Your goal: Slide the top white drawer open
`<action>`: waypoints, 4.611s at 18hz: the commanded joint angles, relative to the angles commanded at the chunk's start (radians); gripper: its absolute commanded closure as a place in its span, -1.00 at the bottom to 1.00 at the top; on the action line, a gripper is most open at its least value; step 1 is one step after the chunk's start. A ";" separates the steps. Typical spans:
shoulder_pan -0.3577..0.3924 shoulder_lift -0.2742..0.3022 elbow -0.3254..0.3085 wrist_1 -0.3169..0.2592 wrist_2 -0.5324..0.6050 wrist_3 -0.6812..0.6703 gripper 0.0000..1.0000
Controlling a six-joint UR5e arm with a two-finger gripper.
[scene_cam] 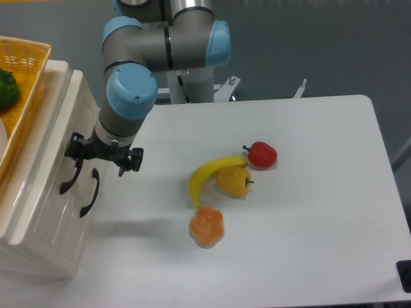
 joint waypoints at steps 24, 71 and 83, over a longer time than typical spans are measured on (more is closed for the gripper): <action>-0.011 -0.008 -0.008 0.000 0.008 0.000 -1.00; 0.117 -0.018 0.018 0.000 0.049 0.020 -1.00; 0.163 -0.029 0.018 0.003 0.097 0.051 -1.00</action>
